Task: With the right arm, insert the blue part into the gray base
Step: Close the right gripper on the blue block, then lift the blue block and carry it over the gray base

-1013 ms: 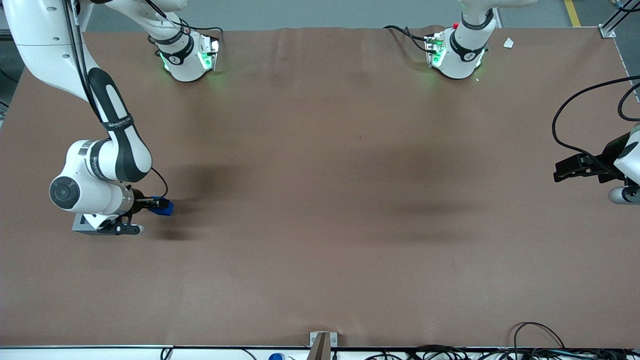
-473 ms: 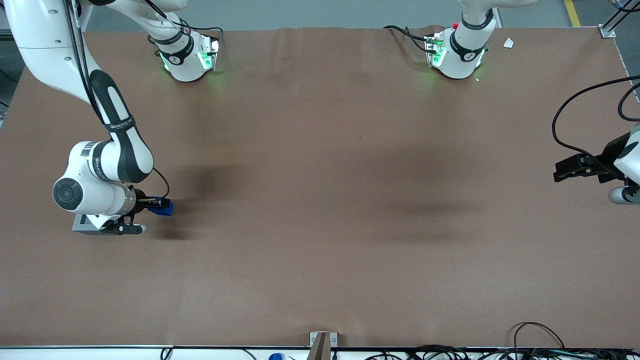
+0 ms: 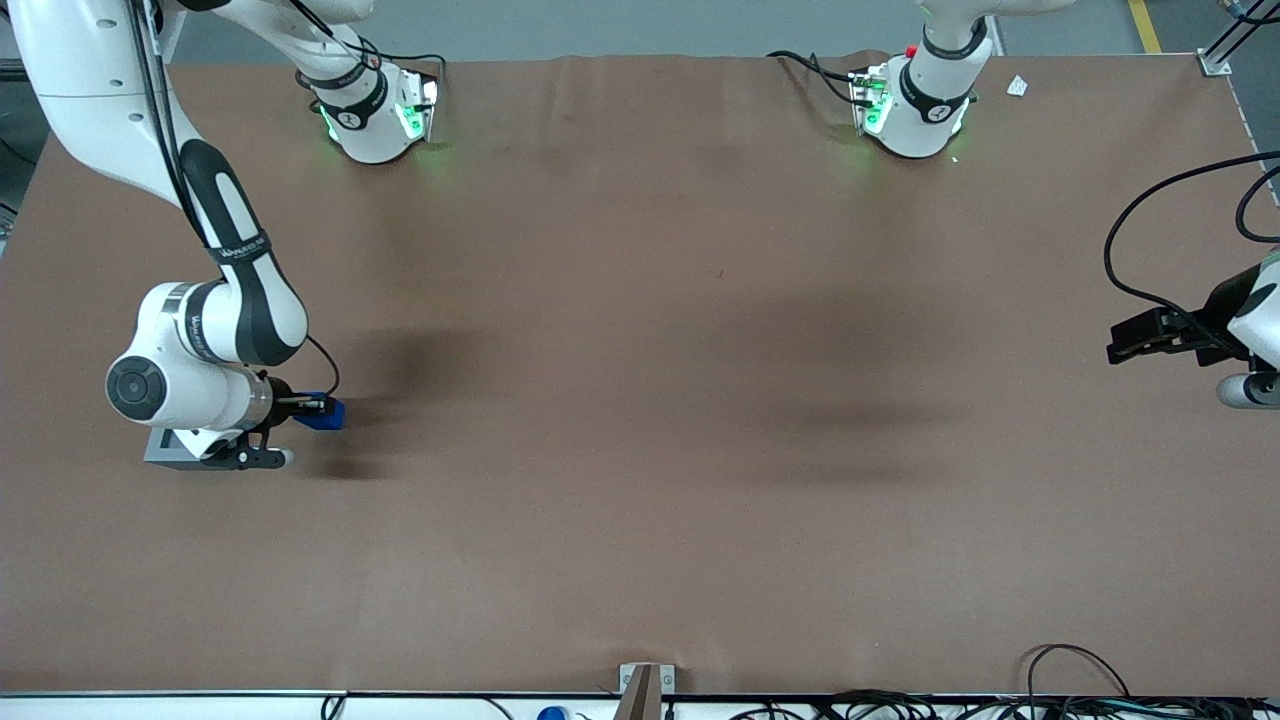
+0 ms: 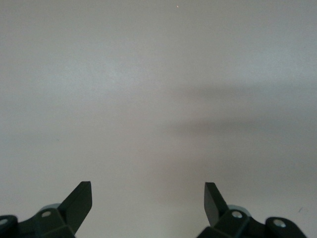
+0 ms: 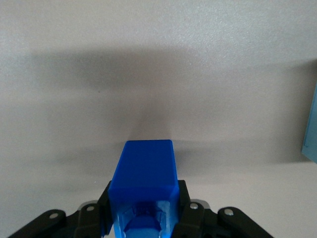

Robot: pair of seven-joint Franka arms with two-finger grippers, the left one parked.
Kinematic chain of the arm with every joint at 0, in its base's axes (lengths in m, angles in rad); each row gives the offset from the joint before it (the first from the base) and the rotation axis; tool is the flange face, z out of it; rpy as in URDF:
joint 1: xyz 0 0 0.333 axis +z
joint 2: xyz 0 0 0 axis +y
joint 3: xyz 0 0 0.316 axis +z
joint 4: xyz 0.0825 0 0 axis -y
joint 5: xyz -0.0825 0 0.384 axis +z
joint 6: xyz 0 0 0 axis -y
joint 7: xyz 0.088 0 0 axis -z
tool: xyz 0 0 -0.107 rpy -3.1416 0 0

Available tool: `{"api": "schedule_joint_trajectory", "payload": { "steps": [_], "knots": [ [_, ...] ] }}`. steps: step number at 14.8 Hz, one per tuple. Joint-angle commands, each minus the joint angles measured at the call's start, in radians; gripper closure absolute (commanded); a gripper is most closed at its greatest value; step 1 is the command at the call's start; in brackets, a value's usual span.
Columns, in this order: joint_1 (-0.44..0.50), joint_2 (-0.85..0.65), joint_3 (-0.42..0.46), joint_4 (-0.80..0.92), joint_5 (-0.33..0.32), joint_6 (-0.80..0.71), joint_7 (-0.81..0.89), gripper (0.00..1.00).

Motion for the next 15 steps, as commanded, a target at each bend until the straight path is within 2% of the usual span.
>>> {"api": "schedule_joint_trajectory", "payload": {
  "steps": [1, 5, 15],
  "knots": [
    [-0.003, -0.009, 0.006, -0.016, 0.003, -0.008, -0.009, 0.85],
    [0.022, -0.017, 0.006, 0.009, 0.003, -0.034, -0.001, 0.85],
    [0.009, -0.022, 0.001, 0.064, -0.009, -0.036, 0.000, 0.85]
  ]
}}
